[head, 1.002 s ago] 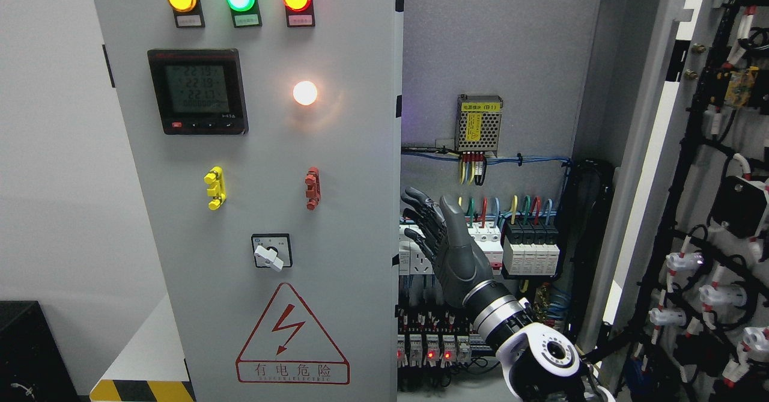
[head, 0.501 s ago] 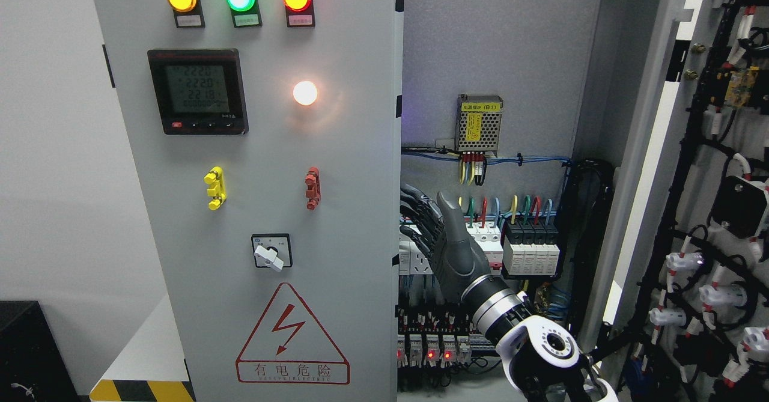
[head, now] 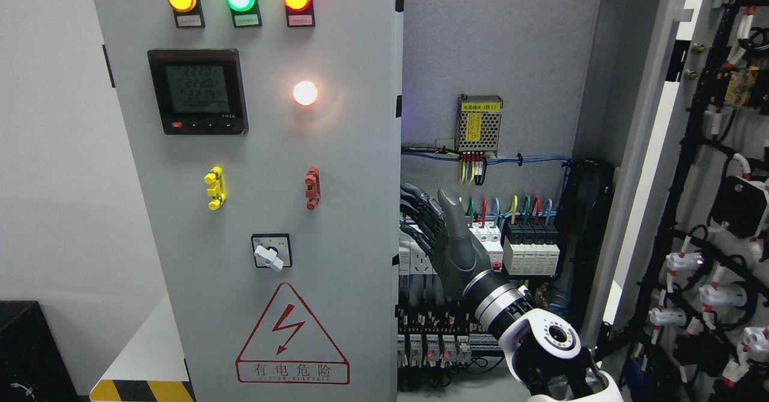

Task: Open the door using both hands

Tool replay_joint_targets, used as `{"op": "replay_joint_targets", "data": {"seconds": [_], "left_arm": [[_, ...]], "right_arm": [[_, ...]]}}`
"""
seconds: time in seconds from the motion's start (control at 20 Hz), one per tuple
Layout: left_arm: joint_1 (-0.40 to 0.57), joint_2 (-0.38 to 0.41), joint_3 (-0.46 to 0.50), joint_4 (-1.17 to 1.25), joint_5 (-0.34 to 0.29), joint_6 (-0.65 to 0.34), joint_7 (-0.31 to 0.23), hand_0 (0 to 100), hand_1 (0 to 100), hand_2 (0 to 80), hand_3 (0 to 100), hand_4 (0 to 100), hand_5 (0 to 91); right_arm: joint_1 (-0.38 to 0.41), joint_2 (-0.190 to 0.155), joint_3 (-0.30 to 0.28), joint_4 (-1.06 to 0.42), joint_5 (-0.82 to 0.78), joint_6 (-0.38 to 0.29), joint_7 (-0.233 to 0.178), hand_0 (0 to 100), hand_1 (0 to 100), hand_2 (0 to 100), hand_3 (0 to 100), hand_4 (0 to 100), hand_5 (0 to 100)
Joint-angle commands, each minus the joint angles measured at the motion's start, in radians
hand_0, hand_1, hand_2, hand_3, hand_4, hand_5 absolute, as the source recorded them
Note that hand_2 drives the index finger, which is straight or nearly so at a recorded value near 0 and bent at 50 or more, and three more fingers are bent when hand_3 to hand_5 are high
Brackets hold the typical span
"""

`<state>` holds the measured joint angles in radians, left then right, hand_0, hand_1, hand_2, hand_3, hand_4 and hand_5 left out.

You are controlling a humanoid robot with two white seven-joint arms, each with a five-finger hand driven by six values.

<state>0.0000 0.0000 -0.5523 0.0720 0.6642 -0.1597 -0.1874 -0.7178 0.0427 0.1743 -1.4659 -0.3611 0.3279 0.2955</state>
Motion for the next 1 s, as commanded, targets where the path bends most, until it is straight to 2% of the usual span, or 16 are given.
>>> {"op": "replay_joint_targets", "data": {"seconds": [0.0, 0.5, 0.65, 0.95], "left_arm": [[-0.017, -0.005, 0.0, 0.0, 0.0, 0.0, -0.003, 0, 0, 0.0, 0, 0, 0.0], [-0.017, -0.003, 0.002, 0.0, 0.0, -0.001, -0.003, 0, 0, 0.0, 0, 0, 0.0], [-0.015, -0.003, 0.002, 0.0, 0.0, -0.001, -0.003, 0, 0, 0.0, 0, 0, 0.0], [-0.014, -0.003, 0.0, 0.0, 0.0, -0.001, -0.001, 0, 0, 0.0, 0, 0, 0.0]], "right_arm": [[-0.008, -0.004, -0.033, 0.032, -0.001, 0.008, 0.024, 0, 0, 0, 0, 0, 0], [-0.025, -0.006, -0.045, 0.032, -0.055, 0.043, 0.028, 0, 0, 0, 0, 0, 0], [-0.031, -0.004, -0.045, 0.041, -0.055, 0.045, 0.06, 0, 0, 0, 0, 0, 0], [-0.045, -0.004, -0.056, 0.061, -0.055, 0.043, 0.082, 0, 0, 0, 0, 0, 0]]}}
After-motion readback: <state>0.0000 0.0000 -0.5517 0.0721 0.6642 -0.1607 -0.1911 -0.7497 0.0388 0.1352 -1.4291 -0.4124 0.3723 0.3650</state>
